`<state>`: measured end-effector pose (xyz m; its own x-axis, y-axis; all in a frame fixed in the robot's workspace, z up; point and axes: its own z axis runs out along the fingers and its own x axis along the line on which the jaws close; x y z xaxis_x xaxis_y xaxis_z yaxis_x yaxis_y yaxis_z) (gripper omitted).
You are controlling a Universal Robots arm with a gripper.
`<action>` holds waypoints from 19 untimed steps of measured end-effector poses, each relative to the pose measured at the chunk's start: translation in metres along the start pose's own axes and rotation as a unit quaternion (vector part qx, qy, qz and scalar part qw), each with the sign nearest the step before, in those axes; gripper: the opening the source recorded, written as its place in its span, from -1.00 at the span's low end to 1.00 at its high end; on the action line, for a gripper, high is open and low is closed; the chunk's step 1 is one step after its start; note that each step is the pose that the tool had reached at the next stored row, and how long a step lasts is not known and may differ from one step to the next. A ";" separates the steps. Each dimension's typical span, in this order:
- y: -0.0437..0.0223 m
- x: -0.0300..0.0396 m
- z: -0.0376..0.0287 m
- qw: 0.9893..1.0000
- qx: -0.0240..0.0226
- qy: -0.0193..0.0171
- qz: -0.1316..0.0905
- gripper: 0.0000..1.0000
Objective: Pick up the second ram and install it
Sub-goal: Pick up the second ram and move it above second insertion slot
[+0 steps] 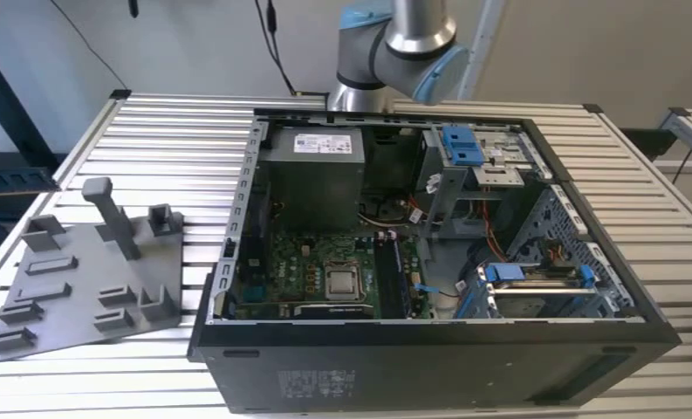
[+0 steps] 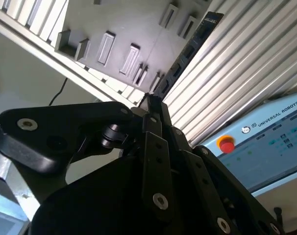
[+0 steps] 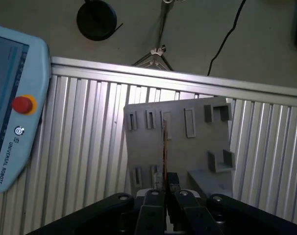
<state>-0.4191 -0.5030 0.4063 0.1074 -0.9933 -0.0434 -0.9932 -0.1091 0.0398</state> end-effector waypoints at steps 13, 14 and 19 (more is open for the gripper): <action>-0.0222 0.0017 -0.0010 1.000 0.000 0.004 0.000 -0.72; -0.0240 0.0019 -0.0010 1.000 0.000 0.004 0.000 -0.72; -0.0333 0.0027 -0.0015 1.000 -0.001 0.005 0.000 -0.72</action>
<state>-0.3856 -0.5021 0.4064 0.1073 -0.9937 -0.0331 -0.9932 -0.1087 0.0410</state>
